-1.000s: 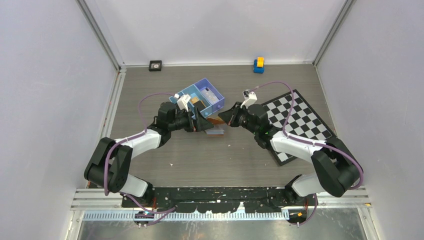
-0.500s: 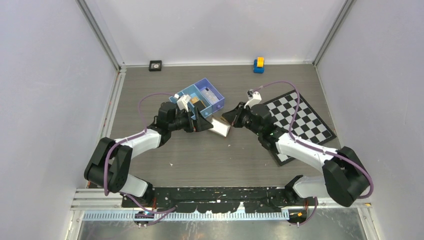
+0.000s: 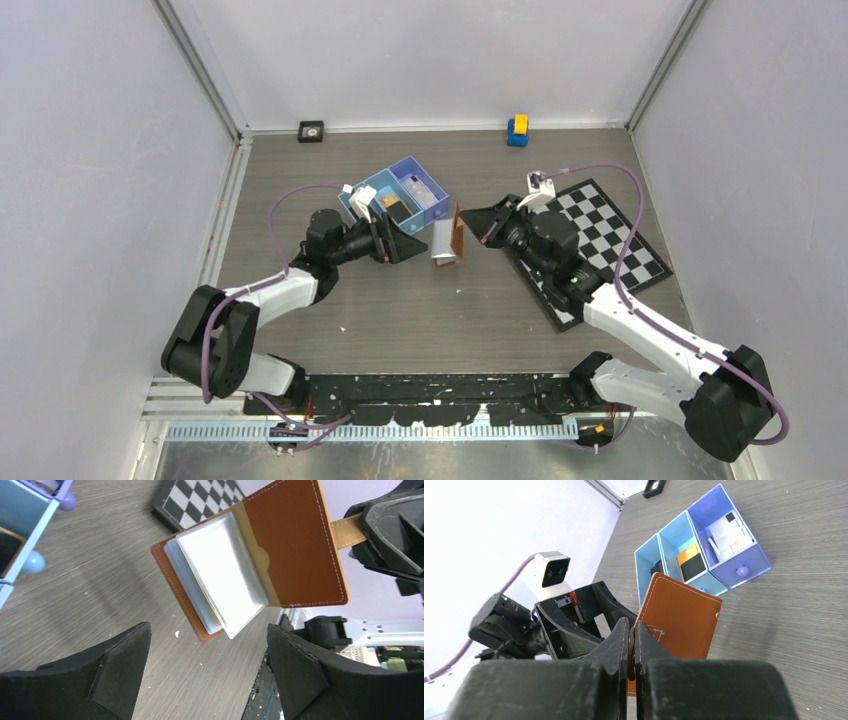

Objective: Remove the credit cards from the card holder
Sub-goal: Open the card holder.

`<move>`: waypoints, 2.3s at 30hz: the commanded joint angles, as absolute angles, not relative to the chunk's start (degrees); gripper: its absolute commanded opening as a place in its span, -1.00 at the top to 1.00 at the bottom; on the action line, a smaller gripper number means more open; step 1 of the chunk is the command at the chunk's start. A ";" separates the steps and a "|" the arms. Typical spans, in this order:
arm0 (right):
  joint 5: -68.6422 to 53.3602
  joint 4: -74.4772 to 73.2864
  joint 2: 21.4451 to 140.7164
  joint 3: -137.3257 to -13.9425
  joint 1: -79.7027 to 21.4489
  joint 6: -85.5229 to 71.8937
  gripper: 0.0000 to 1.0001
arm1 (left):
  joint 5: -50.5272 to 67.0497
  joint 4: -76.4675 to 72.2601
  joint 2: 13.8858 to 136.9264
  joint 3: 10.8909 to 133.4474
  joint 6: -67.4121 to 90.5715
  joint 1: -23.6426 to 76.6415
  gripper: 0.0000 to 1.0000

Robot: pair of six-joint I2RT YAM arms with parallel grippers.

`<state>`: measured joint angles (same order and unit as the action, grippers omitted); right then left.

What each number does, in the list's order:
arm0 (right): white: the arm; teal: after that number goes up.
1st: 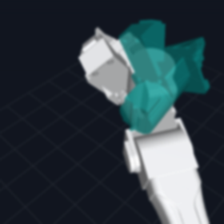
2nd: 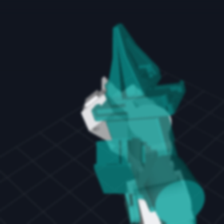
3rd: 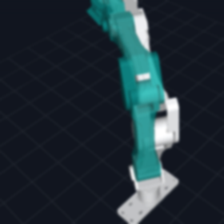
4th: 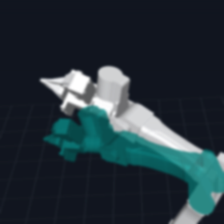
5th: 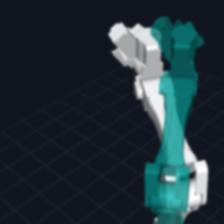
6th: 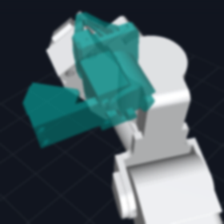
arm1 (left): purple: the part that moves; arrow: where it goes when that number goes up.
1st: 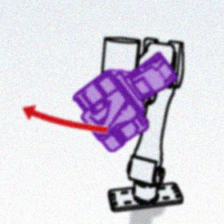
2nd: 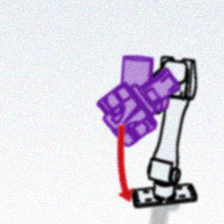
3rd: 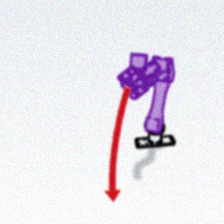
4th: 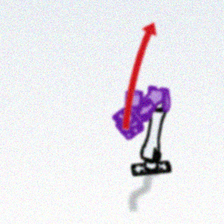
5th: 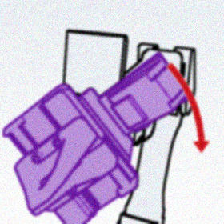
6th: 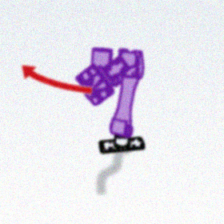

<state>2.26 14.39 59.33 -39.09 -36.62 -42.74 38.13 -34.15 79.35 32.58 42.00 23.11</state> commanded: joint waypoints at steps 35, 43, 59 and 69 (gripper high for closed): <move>-7.76 30.22 57.84 -38.77 -36.71 -52.74 0.99 | 49.51 -82.00 103.70 34.85 76.09 24.17 -0.35; -8.10 30.96 59.31 -38.70 -36.71 -52.77 0.99 | 50.24 -82.07 102.19 35.25 76.11 25.14 -0.37; -2.48 24.63 63.11 -38.51 -36.73 -47.15 0.92 | 49.88 -82.00 97.94 32.60 73.59 20.93 0.83; -6.14 15.85 74.43 -44.98 -36.96 -42.91 -0.47 | 46.10 -50.22 86.75 33.02 54.76 19.69 1.00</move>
<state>-4.43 19.86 70.91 -40.34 -36.71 -46.33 48.77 -68.23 96.71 32.47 68.62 20.14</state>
